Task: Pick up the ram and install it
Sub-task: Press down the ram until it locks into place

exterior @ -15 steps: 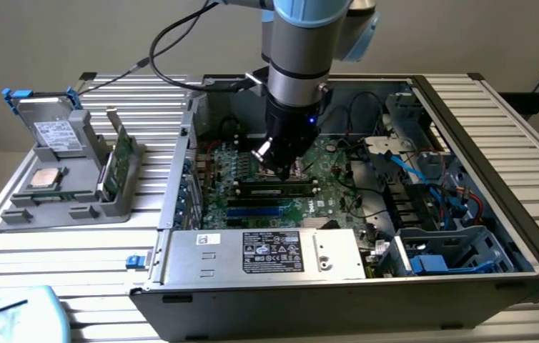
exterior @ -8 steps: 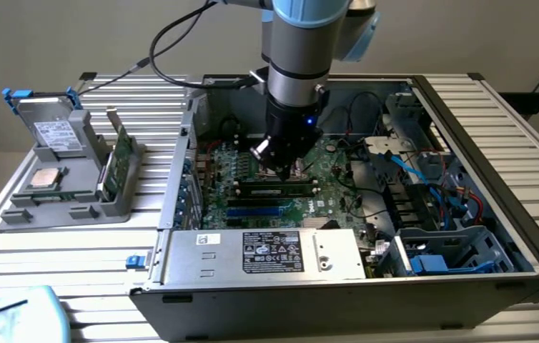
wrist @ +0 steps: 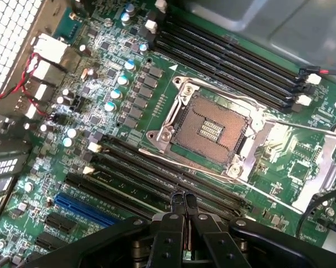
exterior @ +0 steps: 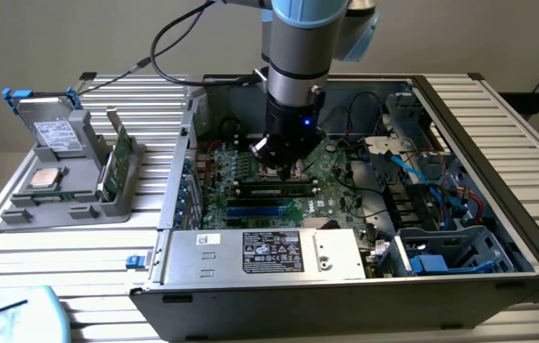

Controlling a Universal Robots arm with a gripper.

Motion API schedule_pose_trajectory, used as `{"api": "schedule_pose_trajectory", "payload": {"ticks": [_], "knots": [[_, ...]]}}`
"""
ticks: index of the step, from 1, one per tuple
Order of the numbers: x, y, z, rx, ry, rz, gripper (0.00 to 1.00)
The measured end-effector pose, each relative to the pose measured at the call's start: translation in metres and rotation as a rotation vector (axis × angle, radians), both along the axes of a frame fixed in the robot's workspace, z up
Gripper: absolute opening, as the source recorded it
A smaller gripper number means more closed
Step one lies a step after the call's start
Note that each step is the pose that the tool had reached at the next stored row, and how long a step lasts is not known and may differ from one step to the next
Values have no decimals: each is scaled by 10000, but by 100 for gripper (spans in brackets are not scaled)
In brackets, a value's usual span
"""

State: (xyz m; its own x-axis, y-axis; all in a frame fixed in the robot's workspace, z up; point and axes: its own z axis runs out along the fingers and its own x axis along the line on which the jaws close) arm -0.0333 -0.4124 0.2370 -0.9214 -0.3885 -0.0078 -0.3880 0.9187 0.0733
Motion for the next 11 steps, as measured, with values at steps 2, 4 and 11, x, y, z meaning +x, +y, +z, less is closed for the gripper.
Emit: {"api": "schedule_pose_trajectory", "payload": {"ticks": [2,4,11], "knots": [[0,0,0,0,0,-293,11],[0,0,0,0,0,-600,11],[0,0,0,0,-1,-1636,11]]}}
